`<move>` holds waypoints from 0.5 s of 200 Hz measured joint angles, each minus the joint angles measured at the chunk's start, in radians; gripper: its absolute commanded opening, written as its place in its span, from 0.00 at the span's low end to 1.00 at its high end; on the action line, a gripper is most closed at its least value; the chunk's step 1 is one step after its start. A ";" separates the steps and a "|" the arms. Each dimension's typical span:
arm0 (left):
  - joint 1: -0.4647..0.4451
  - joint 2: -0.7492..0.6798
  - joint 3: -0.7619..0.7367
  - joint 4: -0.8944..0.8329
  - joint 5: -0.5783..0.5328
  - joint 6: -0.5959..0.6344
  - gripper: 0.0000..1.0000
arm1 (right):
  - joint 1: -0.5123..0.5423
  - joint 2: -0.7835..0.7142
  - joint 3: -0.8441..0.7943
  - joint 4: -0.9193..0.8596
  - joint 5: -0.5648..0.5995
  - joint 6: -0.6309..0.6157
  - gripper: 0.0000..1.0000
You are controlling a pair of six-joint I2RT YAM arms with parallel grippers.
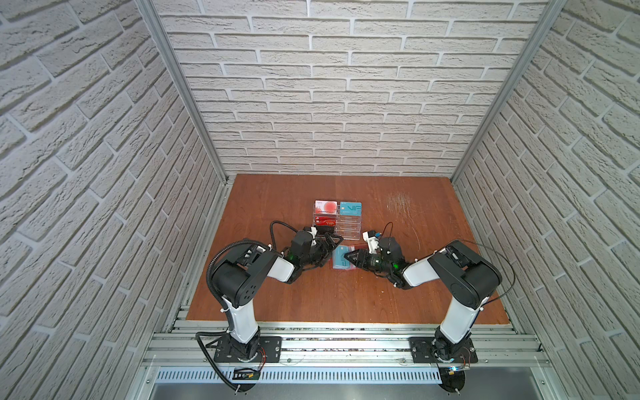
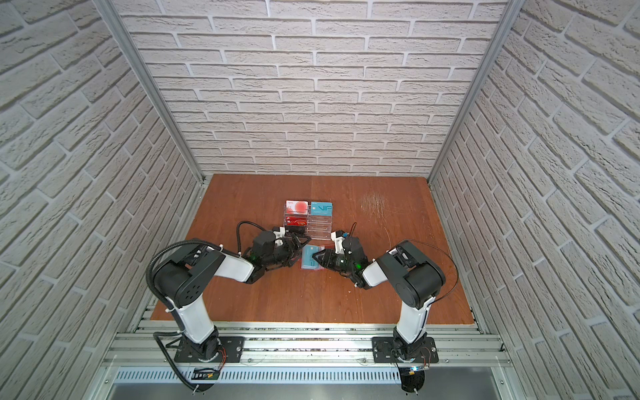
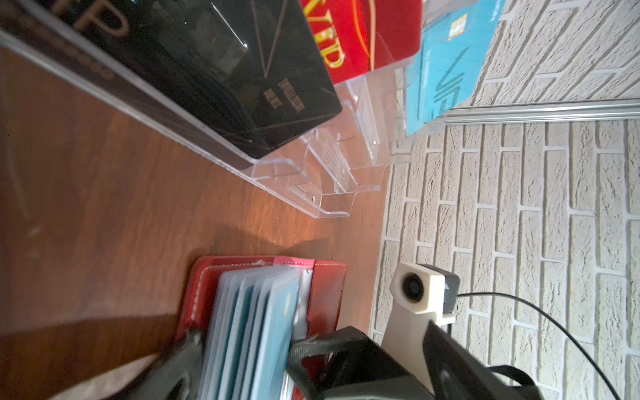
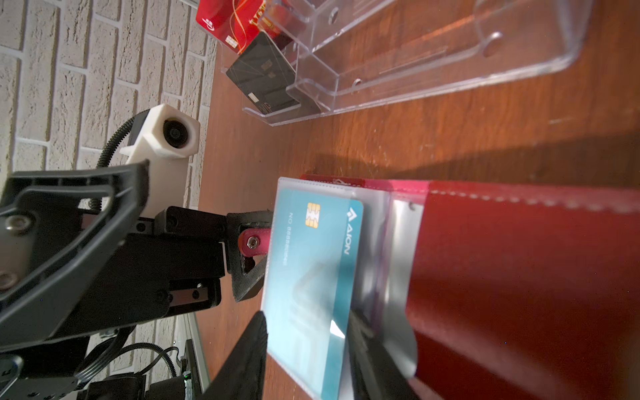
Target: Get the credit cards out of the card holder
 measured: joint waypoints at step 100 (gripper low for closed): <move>0.000 0.000 0.000 0.000 0.003 0.006 0.98 | -0.004 0.041 -0.011 0.099 0.003 0.034 0.40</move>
